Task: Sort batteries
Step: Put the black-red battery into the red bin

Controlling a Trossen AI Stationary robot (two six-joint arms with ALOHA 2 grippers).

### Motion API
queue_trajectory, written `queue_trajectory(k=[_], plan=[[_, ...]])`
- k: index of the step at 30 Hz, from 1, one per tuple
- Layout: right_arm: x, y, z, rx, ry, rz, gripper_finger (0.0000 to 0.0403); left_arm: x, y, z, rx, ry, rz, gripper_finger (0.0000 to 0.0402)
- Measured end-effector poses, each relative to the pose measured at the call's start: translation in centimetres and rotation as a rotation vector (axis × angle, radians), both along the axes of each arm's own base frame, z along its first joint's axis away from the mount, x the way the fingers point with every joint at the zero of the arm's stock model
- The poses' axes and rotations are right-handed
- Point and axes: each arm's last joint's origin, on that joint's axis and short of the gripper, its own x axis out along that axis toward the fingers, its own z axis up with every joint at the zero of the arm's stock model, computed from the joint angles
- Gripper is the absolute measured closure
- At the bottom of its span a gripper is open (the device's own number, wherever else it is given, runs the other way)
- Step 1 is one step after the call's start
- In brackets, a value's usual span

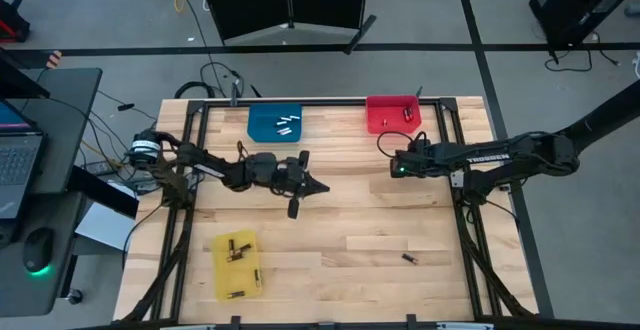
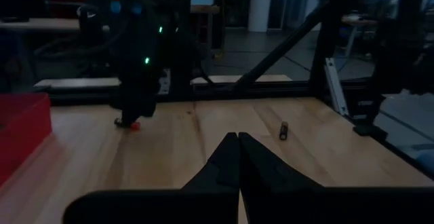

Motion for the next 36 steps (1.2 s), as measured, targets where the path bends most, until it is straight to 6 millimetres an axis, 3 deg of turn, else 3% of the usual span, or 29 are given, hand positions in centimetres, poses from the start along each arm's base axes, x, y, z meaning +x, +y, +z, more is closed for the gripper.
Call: queue_trajectory(k=[13,20,23,30,36], plan=[[0.6,-0.3,-2.2,0.016,0.093,-0.083,0.0275,-0.9,5.6,0.8,-0.010,-0.074,-0.077,0.0396],[1.0,0.0,-2.0,-0.011,0.122,0.065,0.0345,-1.5,7.2,1.1,-0.048,-0.097,-0.124,0.0396],[1.3,0.3,-1.3,-0.040,0.112,0.137,0.0346,-1.6,7.4,1.4,-0.058,-0.110,-0.145,0.0396],[4.0,-0.2,2.6,-0.230,-0.037,0.298,0.0346,-2.5,7.2,3.0,-0.014,-0.157,-0.175,0.0396],[5.5,-3.4,6.4,-0.369,-0.089,0.330,0.0346,-4.5,6.7,4.0,0.026,-0.206,-0.095,0.0396]])
